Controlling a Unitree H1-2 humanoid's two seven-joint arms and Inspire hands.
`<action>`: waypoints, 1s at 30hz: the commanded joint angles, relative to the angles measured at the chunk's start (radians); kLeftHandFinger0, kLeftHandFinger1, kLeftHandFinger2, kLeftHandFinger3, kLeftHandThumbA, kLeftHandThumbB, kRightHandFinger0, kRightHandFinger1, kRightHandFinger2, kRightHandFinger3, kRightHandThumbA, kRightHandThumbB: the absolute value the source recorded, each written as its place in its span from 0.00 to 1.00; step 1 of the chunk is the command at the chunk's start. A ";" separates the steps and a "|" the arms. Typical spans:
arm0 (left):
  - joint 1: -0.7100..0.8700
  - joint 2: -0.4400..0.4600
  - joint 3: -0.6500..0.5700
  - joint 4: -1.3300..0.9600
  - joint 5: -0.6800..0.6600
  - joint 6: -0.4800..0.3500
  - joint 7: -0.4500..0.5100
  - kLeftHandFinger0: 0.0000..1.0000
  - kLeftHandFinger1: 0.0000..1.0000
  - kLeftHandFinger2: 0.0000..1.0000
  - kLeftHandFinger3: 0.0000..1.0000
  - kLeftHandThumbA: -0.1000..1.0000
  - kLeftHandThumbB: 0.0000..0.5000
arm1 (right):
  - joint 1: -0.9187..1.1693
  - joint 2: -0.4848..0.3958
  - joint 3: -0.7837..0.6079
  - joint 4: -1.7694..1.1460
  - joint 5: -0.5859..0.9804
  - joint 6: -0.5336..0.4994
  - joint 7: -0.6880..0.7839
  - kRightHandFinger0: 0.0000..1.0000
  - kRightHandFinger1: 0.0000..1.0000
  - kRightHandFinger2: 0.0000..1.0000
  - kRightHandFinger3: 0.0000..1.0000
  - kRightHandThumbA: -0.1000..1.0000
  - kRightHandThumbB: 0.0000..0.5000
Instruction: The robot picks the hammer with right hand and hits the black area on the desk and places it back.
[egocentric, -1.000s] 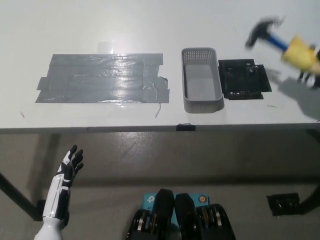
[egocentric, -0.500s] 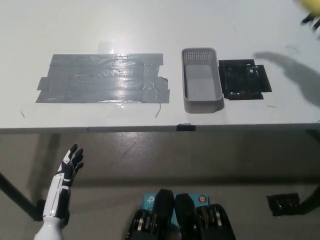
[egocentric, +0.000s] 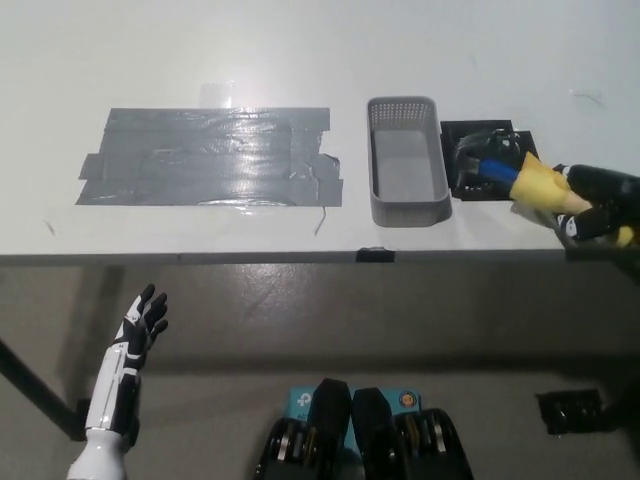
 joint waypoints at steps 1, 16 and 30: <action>-0.009 0.014 -0.001 -0.027 -0.001 -0.041 -0.005 1.00 1.00 1.00 1.00 1.00 0.07 | -0.041 -0.050 0.025 0.024 -0.103 -0.053 -0.046 0.17 0.70 1.00 0.91 0.00 0.27; -0.008 0.014 -0.004 -0.039 0.005 -0.018 -0.005 1.00 1.00 1.00 1.00 1.00 0.09 | -0.122 -0.073 -0.114 -0.080 -0.028 0.015 -0.002 0.19 0.68 0.99 1.00 0.00 0.20; -0.002 0.009 0.000 -0.049 -0.003 -0.022 -0.003 1.00 1.00 1.00 1.00 1.00 0.05 | -0.200 0.080 -0.189 0.275 -0.014 -0.058 -0.176 0.22 0.67 0.96 0.93 0.00 0.32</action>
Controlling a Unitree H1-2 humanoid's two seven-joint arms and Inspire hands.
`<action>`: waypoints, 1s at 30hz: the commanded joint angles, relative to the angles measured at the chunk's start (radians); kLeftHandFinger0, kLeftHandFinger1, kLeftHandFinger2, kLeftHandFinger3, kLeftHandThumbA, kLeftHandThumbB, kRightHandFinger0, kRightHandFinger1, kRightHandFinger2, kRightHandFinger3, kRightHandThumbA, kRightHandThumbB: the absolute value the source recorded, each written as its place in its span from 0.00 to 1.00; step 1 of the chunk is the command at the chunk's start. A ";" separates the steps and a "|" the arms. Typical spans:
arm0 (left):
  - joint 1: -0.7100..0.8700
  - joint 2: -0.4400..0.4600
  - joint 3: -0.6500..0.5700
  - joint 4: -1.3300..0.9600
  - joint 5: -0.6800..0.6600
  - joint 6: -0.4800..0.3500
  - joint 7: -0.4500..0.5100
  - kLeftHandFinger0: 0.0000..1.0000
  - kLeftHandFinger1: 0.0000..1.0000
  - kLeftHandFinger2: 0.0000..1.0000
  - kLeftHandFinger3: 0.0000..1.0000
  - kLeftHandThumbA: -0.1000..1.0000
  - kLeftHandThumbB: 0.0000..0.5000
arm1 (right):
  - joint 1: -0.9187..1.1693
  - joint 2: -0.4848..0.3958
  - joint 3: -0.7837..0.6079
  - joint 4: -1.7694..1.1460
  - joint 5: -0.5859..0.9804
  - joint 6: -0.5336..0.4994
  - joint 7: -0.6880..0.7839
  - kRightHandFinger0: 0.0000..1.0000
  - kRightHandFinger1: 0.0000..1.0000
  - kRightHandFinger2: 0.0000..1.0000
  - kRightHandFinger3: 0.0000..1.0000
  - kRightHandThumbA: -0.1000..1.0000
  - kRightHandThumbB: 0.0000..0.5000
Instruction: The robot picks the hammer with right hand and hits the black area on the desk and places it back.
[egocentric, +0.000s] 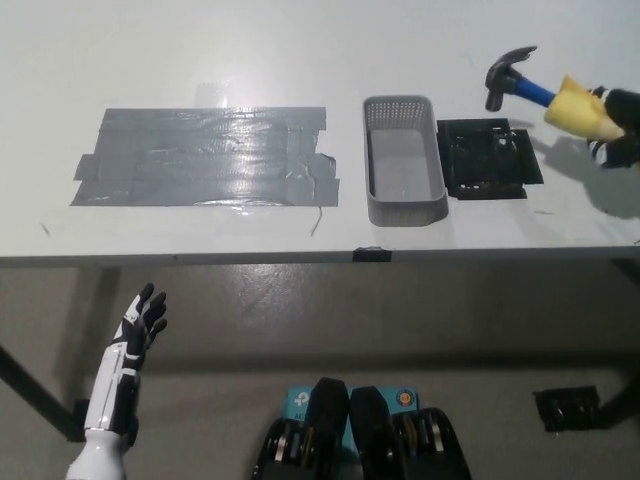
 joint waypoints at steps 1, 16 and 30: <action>-0.002 0.007 0.000 -0.035 -0.007 -0.025 -0.003 1.00 1.00 1.00 1.00 1.00 0.05 | -0.073 0.038 -0.046 0.095 0.014 -0.040 -0.156 0.31 0.76 1.00 1.00 0.00 0.38; 0.009 0.009 0.006 -0.061 -0.005 -0.010 -0.001 1.00 1.00 1.00 1.00 1.00 0.08 | -0.127 0.178 -0.121 0.436 0.081 -0.122 -0.274 1.00 1.00 1.00 1.00 0.82 0.49; 0.006 0.010 0.010 -0.057 -0.007 -0.010 0.001 1.00 1.00 1.00 1.00 1.00 0.07 | -0.134 0.126 -0.406 0.075 0.139 -0.374 -0.772 1.00 1.00 1.00 1.00 1.00 0.64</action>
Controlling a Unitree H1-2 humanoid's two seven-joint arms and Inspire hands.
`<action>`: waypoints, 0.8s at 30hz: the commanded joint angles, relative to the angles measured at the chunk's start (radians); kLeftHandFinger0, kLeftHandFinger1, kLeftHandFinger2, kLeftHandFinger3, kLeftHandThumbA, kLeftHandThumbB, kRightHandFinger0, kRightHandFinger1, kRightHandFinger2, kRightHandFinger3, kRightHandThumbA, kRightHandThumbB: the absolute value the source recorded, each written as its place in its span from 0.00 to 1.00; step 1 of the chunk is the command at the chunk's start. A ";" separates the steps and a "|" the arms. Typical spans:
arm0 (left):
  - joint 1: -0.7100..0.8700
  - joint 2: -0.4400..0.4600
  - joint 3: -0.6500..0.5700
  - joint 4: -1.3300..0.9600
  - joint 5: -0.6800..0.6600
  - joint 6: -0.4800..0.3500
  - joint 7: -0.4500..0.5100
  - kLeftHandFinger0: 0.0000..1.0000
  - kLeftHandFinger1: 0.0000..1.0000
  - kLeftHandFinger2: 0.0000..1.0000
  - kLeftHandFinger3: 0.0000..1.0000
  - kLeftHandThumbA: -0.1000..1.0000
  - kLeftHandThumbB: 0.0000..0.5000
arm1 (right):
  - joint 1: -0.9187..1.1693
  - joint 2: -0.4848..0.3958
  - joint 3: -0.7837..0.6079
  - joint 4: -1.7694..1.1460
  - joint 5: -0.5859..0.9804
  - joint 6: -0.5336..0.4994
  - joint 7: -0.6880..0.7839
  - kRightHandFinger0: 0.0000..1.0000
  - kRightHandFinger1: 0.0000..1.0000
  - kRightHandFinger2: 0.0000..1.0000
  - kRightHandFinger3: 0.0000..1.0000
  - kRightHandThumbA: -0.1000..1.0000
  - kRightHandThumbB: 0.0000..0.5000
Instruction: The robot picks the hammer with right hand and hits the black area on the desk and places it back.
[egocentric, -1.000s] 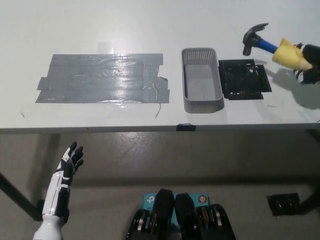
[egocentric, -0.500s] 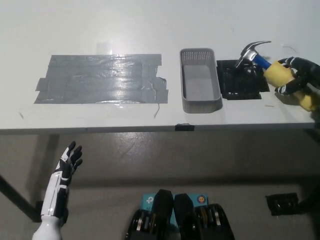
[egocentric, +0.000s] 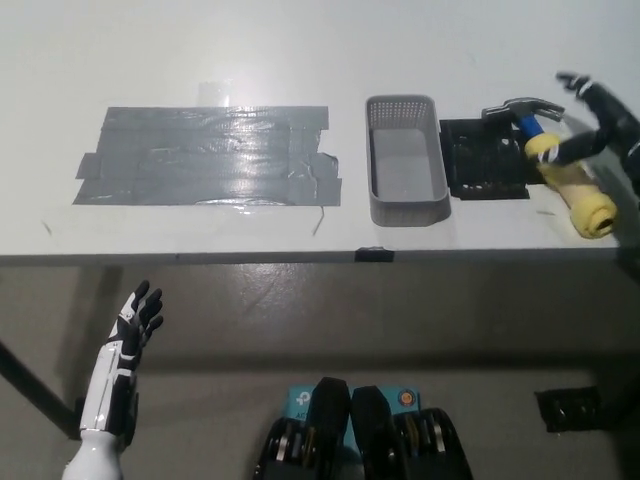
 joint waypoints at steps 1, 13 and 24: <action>-0.003 0.011 0.006 -0.028 -0.009 -0.011 -0.001 1.00 1.00 1.00 1.00 1.00 0.08 | -0.077 -0.046 -0.173 -0.301 0.074 -0.201 -0.340 1.00 1.00 1.00 1.00 1.00 0.61; -0.055 0.009 0.007 -0.005 -0.014 -0.023 0.001 1.00 1.00 1.00 1.00 1.00 0.05 | 0.227 0.070 -0.206 -1.345 0.033 -0.060 -0.183 1.00 1.00 1.00 1.00 1.00 0.69; -0.101 0.006 -0.006 0.033 0.008 -0.039 0.002 1.00 1.00 1.00 1.00 1.00 0.06 | 0.787 0.236 -0.015 -1.661 -0.055 -0.271 -0.172 1.00 1.00 1.00 1.00 1.00 0.62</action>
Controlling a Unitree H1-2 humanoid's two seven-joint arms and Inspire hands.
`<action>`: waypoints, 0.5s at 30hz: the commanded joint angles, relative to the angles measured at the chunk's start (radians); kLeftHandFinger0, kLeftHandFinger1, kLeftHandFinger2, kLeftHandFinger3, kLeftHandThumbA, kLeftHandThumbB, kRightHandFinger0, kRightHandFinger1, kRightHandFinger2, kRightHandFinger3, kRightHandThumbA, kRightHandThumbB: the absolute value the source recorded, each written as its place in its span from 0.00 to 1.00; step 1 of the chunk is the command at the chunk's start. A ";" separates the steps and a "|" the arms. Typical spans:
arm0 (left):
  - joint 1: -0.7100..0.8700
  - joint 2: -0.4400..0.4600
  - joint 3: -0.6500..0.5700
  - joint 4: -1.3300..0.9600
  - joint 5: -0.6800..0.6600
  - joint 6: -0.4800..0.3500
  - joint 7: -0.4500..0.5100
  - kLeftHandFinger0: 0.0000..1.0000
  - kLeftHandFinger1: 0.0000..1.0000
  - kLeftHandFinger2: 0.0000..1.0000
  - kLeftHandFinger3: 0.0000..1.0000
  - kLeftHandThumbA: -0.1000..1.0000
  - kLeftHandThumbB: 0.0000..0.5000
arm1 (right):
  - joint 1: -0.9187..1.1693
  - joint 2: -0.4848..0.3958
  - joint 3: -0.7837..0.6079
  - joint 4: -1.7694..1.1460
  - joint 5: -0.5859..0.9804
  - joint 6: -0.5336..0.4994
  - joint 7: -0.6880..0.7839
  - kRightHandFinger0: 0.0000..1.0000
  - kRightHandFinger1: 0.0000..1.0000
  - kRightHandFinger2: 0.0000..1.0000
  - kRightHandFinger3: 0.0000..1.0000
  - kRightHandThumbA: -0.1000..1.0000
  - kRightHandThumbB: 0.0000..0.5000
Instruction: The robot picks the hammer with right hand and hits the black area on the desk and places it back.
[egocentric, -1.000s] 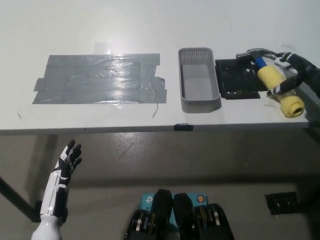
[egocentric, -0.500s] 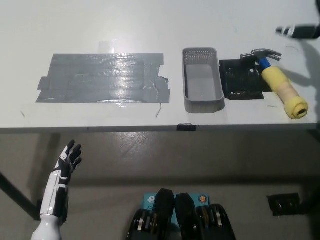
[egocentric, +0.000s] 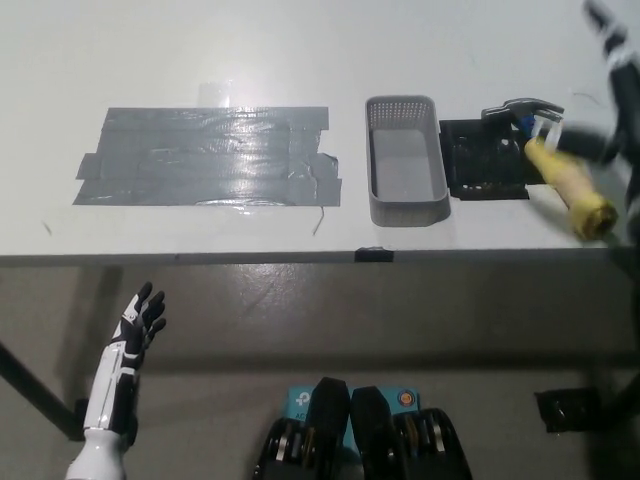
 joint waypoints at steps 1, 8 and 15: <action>-0.083 0.010 -0.006 -0.004 0.006 -0.042 0.000 1.00 1.00 1.00 1.00 1.00 0.06 | 0.354 0.114 0.098 -0.767 -0.061 -0.270 -0.085 1.00 1.00 1.00 1.00 1.00 0.62; -0.033 0.007 -0.009 0.002 -0.004 -0.070 -0.008 1.00 1.00 1.00 1.00 1.00 0.09 | 0.506 0.161 0.050 -0.439 -0.072 -0.402 -0.217 1.00 1.00 1.00 1.00 1.00 0.55; 0.013 0.002 -0.015 -0.001 0.011 -0.074 -0.002 1.00 1.00 1.00 1.00 1.00 0.10 | 0.489 0.181 0.031 -0.073 -0.041 -0.450 -0.276 1.00 1.00 1.00 1.00 1.00 0.50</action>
